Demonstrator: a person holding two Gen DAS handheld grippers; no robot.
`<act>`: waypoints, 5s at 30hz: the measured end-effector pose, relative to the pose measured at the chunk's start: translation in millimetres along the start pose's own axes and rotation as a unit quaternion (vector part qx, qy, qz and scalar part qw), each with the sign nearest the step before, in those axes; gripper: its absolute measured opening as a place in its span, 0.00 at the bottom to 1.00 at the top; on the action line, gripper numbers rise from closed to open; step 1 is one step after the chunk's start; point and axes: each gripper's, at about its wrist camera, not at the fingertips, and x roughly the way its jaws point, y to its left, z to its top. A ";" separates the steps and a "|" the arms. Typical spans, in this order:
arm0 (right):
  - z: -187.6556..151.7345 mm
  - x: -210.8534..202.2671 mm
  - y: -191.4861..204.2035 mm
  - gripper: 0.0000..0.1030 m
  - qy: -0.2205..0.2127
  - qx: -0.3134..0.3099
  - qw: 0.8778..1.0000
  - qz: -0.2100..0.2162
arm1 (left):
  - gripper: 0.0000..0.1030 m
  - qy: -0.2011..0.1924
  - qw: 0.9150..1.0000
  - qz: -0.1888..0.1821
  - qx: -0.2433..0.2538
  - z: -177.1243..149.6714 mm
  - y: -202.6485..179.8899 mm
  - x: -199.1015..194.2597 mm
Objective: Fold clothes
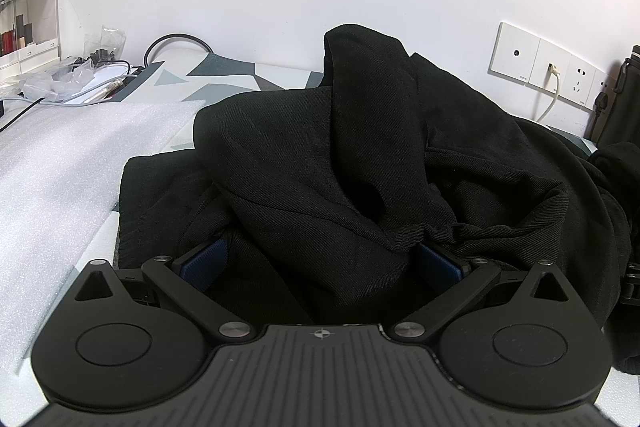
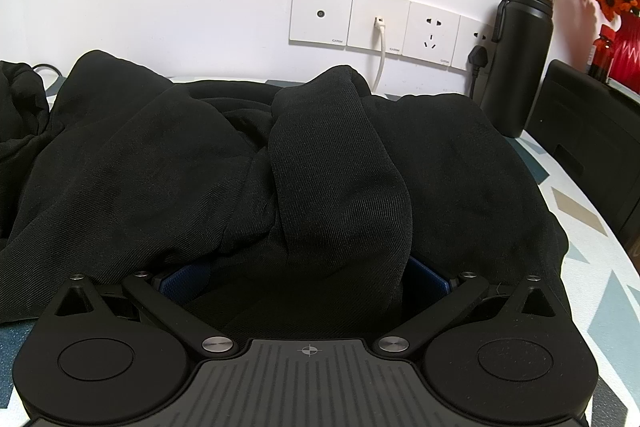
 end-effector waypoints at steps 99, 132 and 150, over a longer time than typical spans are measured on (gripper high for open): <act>-6.0 -61.5 -77.5 0.99 -0.015 0.080 0.990 0.112 | 1.00 -0.005 0.992 -0.068 0.108 5.2 -5.3 -26.7; 159.1 -295.2 -132.7 0.99 -0.270 -0.008 0.957 0.111 | 1.00 -0.181 0.975 -0.078 0.100 142.5 -28.7 -207.1; 135.9 -42.0 -79.0 0.99 -0.108 -0.059 0.985 0.125 | 1.00 -0.040 0.989 -0.043 0.137 58.3 -113.6 -21.1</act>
